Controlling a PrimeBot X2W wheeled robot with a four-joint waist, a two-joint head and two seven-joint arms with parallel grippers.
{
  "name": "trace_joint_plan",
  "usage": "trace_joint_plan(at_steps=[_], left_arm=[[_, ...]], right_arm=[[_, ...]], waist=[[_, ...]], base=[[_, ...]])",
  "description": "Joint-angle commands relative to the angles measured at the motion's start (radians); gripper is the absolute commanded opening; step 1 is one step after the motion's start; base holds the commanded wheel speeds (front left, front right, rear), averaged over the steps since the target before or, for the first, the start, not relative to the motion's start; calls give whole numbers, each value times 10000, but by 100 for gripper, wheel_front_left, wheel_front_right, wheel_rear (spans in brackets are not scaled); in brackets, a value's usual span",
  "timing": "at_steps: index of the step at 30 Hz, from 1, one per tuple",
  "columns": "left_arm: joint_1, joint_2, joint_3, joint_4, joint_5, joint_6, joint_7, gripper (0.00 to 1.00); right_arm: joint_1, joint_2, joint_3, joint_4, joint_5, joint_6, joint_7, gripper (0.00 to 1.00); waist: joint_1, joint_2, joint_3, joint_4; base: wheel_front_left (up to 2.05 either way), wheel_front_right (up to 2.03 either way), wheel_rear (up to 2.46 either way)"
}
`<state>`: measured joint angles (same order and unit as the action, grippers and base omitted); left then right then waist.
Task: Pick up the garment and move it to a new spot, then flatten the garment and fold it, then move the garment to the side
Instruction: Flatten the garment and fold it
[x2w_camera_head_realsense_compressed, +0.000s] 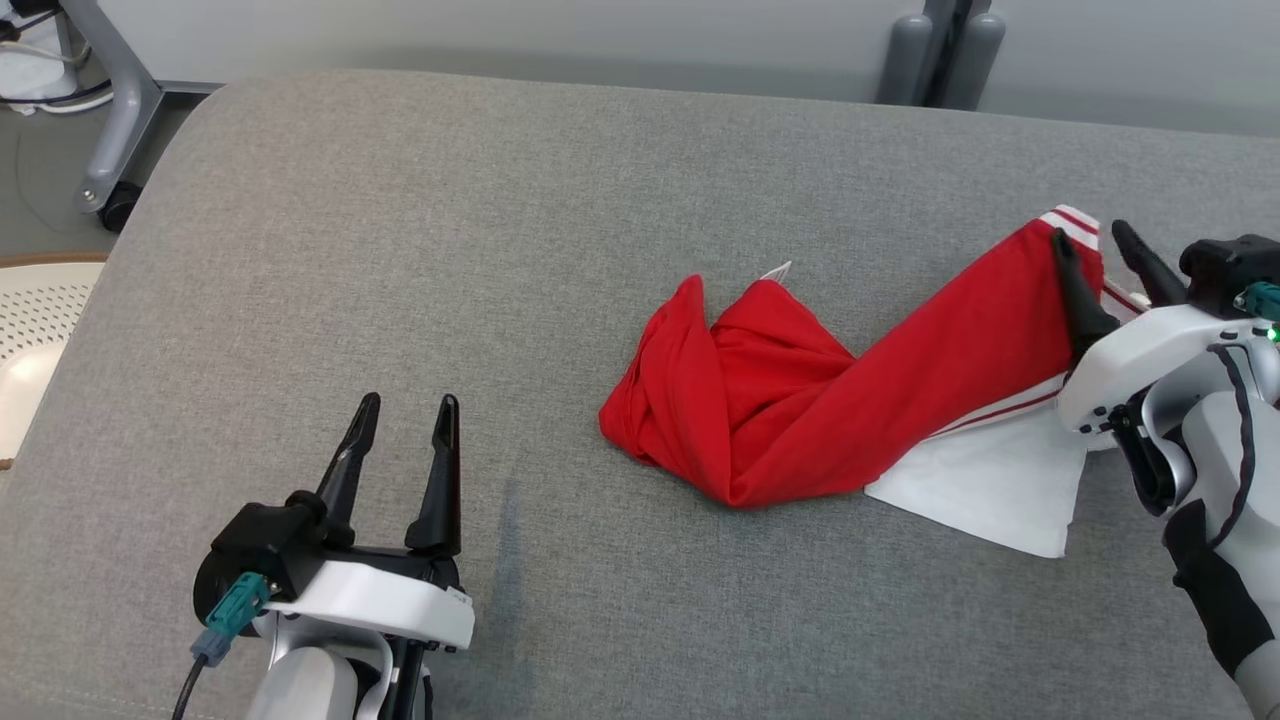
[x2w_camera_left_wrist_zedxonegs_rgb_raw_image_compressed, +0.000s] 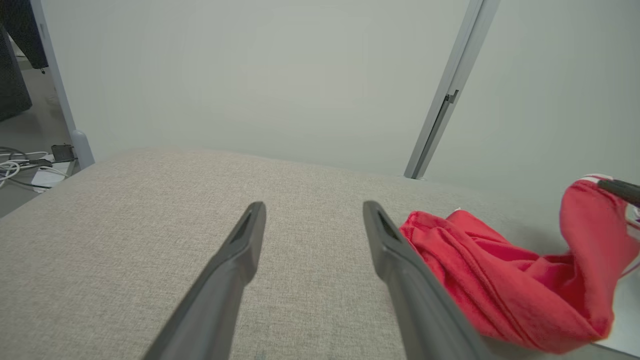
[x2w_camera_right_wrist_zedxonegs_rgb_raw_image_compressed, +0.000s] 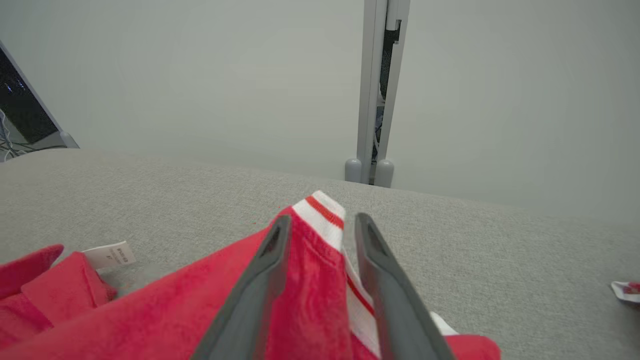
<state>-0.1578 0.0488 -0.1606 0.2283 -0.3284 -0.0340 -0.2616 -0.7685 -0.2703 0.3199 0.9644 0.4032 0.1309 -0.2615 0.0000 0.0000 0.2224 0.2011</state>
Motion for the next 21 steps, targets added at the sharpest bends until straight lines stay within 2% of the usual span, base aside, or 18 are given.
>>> trace_joint_plan(at_steps=[1,11,21], left_arm=[[-231,39,42,9,-91,32,-41,100],[61,40,591,177,200,-178,-41,100],[522,40,1229,237,458,-389,-41,100]], right_arm=[[-89,-41,-20,-89,-22,-2,-52,100],[1128,-228,-570,-2152,-99,-2,-51,100],[3733,-81,-1643,-4688,-319,-1,-51,100]], waist=[[0,0,-36,-75],[0,0,-616,-705],[0,0,-1282,-1212]], base=[[0,0,0],[0,0,0],[0,0,0]])
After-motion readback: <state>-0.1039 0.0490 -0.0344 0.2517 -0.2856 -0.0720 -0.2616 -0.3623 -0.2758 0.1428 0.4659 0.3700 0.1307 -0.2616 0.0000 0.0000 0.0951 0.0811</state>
